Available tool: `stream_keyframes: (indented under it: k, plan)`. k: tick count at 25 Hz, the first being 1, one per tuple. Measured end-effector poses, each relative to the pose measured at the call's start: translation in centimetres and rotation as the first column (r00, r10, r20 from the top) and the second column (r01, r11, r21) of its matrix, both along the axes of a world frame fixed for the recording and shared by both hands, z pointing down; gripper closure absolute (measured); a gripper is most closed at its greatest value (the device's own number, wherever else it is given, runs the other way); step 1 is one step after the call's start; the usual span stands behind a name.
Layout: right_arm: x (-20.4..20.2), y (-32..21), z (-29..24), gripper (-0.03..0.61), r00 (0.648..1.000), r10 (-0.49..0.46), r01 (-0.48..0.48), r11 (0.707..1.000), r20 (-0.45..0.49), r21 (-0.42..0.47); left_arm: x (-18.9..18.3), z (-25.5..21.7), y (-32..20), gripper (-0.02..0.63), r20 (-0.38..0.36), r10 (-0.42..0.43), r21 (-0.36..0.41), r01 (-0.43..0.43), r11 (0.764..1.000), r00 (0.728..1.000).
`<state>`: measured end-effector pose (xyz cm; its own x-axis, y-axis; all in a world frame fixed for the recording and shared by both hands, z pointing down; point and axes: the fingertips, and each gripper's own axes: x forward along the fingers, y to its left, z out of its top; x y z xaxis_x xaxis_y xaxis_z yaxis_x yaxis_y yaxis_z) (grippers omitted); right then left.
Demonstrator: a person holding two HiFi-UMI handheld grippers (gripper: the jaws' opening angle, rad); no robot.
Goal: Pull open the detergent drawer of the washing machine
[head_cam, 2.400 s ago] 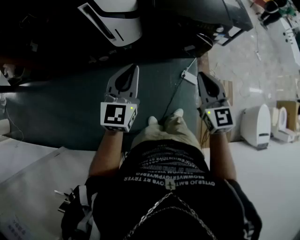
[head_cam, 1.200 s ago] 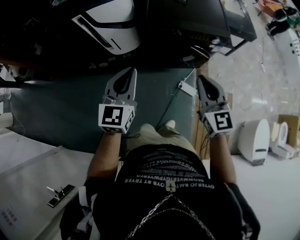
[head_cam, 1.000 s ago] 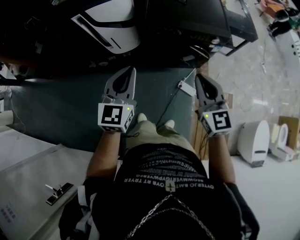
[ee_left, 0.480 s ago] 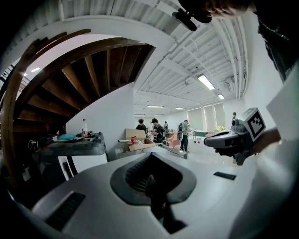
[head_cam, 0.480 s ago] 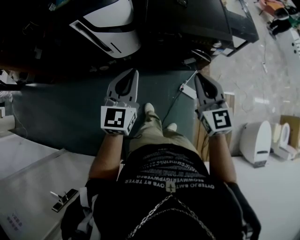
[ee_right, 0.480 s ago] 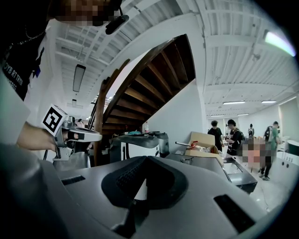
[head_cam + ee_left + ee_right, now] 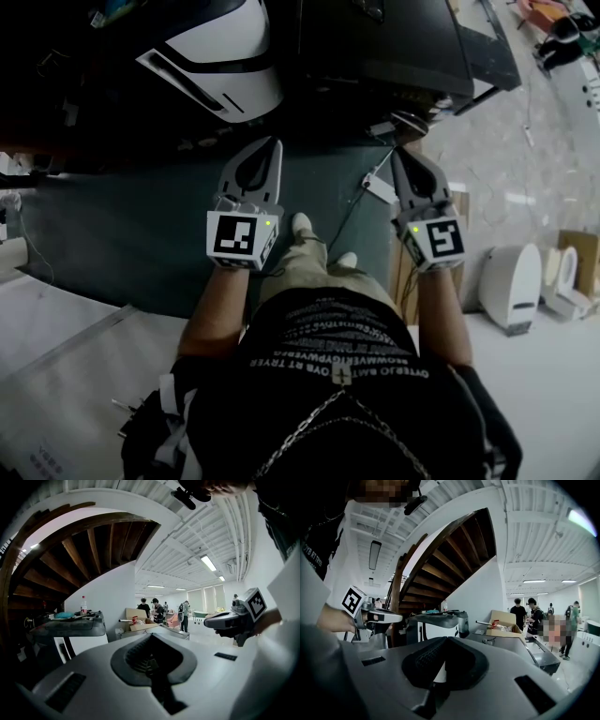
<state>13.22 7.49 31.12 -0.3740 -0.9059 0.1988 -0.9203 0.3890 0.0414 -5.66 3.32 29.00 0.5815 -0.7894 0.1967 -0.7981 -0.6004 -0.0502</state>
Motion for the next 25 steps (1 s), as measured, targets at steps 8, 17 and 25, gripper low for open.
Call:
stream_keyframes:
  k: [8,17,25]
  plan:
    - [-1.8,-4.5,0.4,0.577,1.0,0.002,-0.002,1.0,-0.01,0.002,-1.8,0.0,-4.8,0.609,-0.011,0.01,0.006,-0.01,1.0,1.0]
    - [-4.5,-9.3,-0.3,0.577,1.0,0.02,-0.02,1.0,0.006,-0.006,-3.8,-0.1,-10.0,0.609,-0.008,0.035,0.011,-0.035,0.999,0.999]
    - [-6.5,-11.9,-1.0,0.577,0.999,0.051,-0.051,0.999,0.007,0.001,-5.1,0.3,-12.9,0.611,-0.01,0.086,0.007,-0.086,0.996,0.996]
